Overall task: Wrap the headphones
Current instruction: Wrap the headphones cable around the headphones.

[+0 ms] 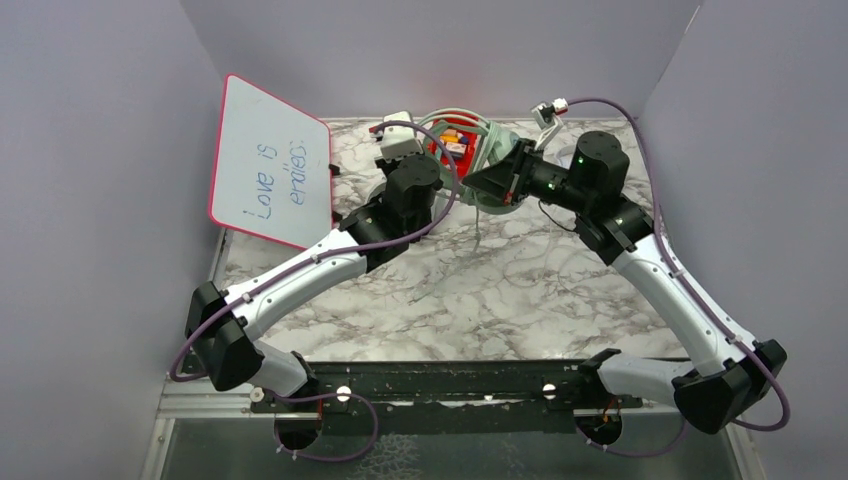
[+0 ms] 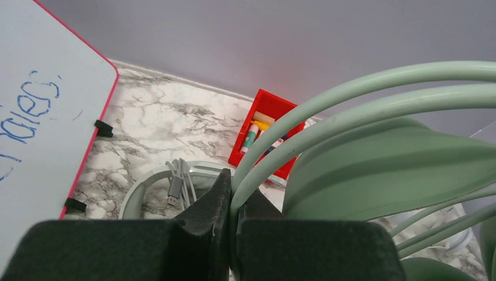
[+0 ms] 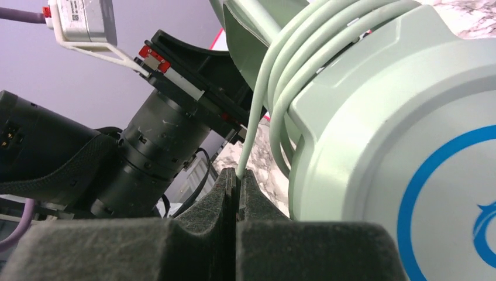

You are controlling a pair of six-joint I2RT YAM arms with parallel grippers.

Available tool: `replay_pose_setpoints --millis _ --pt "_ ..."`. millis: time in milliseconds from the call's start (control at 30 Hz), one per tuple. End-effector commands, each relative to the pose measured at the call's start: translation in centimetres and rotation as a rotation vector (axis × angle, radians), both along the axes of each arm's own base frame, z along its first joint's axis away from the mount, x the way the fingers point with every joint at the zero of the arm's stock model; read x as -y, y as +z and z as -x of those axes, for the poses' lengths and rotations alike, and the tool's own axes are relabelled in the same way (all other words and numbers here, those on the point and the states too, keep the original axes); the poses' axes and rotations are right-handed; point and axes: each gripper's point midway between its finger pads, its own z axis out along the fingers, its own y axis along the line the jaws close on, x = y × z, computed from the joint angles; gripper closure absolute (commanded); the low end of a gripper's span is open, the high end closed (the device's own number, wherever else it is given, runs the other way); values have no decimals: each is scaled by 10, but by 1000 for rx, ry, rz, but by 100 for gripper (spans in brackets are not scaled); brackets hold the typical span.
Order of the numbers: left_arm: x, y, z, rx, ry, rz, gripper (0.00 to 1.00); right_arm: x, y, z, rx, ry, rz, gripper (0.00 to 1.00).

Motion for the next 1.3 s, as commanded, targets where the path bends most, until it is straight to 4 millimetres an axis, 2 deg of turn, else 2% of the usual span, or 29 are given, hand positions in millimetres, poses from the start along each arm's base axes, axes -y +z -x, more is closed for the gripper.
replay_pose_setpoints --millis 0,233,333,467,567,667,800,867,967,1033,1133,1267 --pt "6 79 8 160 -39 389 100 -9 -18 8 -45 48 29 96" --pt "24 96 13 163 -123 502 100 4 -27 -6 31 -60 76 90" --pt "22 103 15 170 -124 522 100 12 -34 -10 24 -101 134 82" --pt "16 107 15 182 -94 532 100 19 -32 -7 19 -127 137 73" --pt "16 108 13 189 -85 538 100 18 -25 -1 24 -112 123 73" --pt "14 112 14 195 -81 556 100 18 -28 -1 33 -106 134 73" --pt "12 126 18 214 -94 586 100 18 -31 4 60 -87 111 73" --pt "11 133 19 220 -102 588 100 17 -29 8 78 -73 100 65" --pt "9 140 21 230 -108 578 100 19 -34 17 98 -47 105 42" --pt "8 143 22 230 -109 565 100 21 -38 28 160 -4 123 31" --pt "5 147 24 229 -111 557 100 29 -49 36 279 8 160 18" --pt "3 153 28 228 -124 565 100 26 -67 44 469 56 131 13"
